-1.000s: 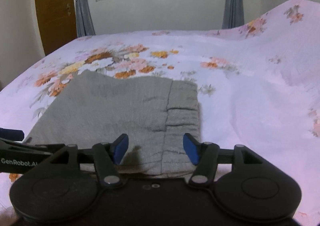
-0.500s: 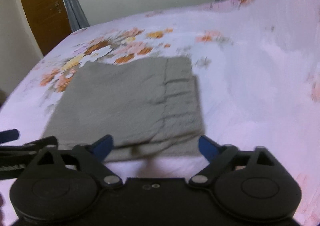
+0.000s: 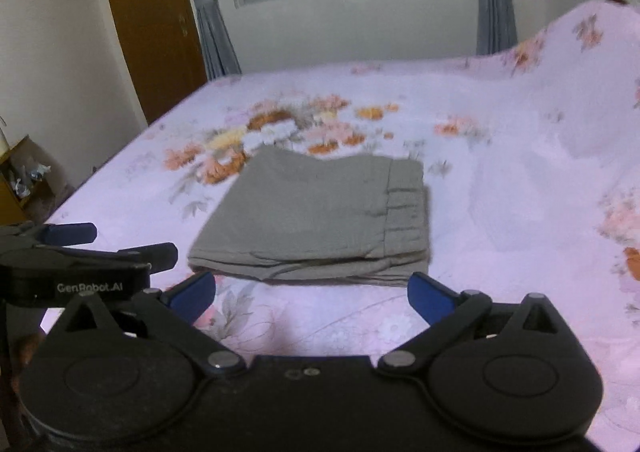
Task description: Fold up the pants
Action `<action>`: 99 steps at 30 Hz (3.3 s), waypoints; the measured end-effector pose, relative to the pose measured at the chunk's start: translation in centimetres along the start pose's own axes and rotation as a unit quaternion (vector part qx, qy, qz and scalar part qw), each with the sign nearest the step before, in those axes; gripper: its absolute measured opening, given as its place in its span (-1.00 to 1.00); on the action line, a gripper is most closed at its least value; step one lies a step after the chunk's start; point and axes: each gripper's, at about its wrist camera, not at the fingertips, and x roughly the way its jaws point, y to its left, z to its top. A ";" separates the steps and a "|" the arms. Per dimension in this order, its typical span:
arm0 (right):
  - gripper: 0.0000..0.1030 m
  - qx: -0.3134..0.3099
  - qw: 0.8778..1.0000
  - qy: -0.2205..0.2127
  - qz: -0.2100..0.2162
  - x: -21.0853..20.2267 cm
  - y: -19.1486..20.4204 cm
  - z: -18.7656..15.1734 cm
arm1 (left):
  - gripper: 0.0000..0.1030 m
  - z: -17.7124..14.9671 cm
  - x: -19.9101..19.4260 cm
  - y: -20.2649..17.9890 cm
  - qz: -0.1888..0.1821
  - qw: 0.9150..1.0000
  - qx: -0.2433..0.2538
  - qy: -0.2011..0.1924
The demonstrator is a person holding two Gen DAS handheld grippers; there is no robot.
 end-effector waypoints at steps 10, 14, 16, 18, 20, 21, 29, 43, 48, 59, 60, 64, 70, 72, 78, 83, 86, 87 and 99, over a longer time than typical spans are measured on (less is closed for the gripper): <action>1.00 -0.002 0.996 -0.058 -0.064 -6.8 0.9 -0.9 | 1.00 -0.8 -7.8 1.2 -0.007 0.999 -0.021 -0.023; 1.00 0.002 0.994 -0.072 -0.079 -8.2 0.8 -1.5 | 1.00 -1.0 -9.8 1.0 -0.004 0.999 -0.022 -0.030; 1.00 0.003 0.994 -0.075 -0.081 -8.7 0.7 -1.7 | 1.00 -1.1 -10.6 0.9 -0.004 0.999 -0.021 -0.034; 1.00 0.010 0.993 -0.085 -0.086 -9.5 0.7 -2.1 | 1.00 -1.3 -11.3 0.7 -0.005 0.999 -0.020 -0.039; 1.00 0.018 0.992 -0.087 -0.089 -9.8 0.6 -2.2 | 1.00 -1.4 -11.7 0.5 -0.007 0.999 -0.019 -0.036; 1.00 0.021 0.992 -0.089 -0.088 -9.9 0.5 -2.2 | 1.00 -1.5 -11.9 0.3 -0.010 0.999 -0.019 -0.035; 1.00 0.022 0.991 -0.095 -0.090 -10.2 0.7 -2.5 | 1.00 -1.6 -12.7 -0.1 -0.012 0.999 -0.023 -0.037; 1.00 0.019 0.992 -0.090 -0.084 -10.1 1.0 -2.5 | 1.00 -1.6 -12.5 -0.5 -0.010 0.999 -0.019 -0.034; 1.00 0.019 0.992 -0.089 -0.084 -9.9 0.8 -2.4 | 1.00 -1.6 -12.1 -0.4 -0.011 0.999 -0.021 -0.031; 1.00 0.020 0.993 -0.081 -0.083 -9.3 0.5 -2.2 | 1.00 -1.4 -11.7 -0.5 -0.014 0.999 -0.015 -0.028; 1.00 0.020 0.993 -0.081 -0.083 -9.3 0.5 -2.2 | 1.00 -1.4 -11.7 -0.7 -0.014 0.999 -0.015 -0.028; 1.00 0.021 0.993 -0.080 -0.082 -9.1 0.4 -2.3 | 1.00 -1.3 -11.5 -0.8 -0.014 0.999 -0.012 -0.028; 1.00 0.022 0.994 -0.076 -0.081 -8.7 0.4 -2.5 | 1.00 -1.3 -11.2 -1.2 -0.013 1.000 -0.010 -0.027; 1.00 0.022 0.994 -0.075 -0.081 -8.5 0.4 -2.5 | 1.00 -1.3 -11.0 -1.2 -0.013 1.000 -0.010 -0.025; 1.00 0.023 0.994 -0.070 -0.079 -8.2 0.4 -2.5 | 1.00 -1.3 -10.6 -1.4 -0.014 1.000 -0.009 -0.021; 1.00 0.022 0.994 -0.068 -0.078 -7.9 0.5 -2.4 | 1.00 -1.3 -10.3 -1.5 -0.014 1.000 -0.007 -0.021; 1.00 0.022 0.995 -0.066 -0.077 -7.7 0.4 -2.4 | 1.00 -1.4 -10.0 -1.6 -0.015 1.000 -0.007 -0.018; 1.00 0.023 0.995 -0.065 -0.077 -7.6 0.4 -2.4 | 1.00 -1.3 -9.8 -1.6 -0.015 1.000 -0.007 -0.018; 1.00 0.029 0.995 -0.049 -0.077 -5.8 -0.4 -2.4 | 1.00 -1.6 -7.7 -1.7 -0.019 0.999 -0.013 -0.023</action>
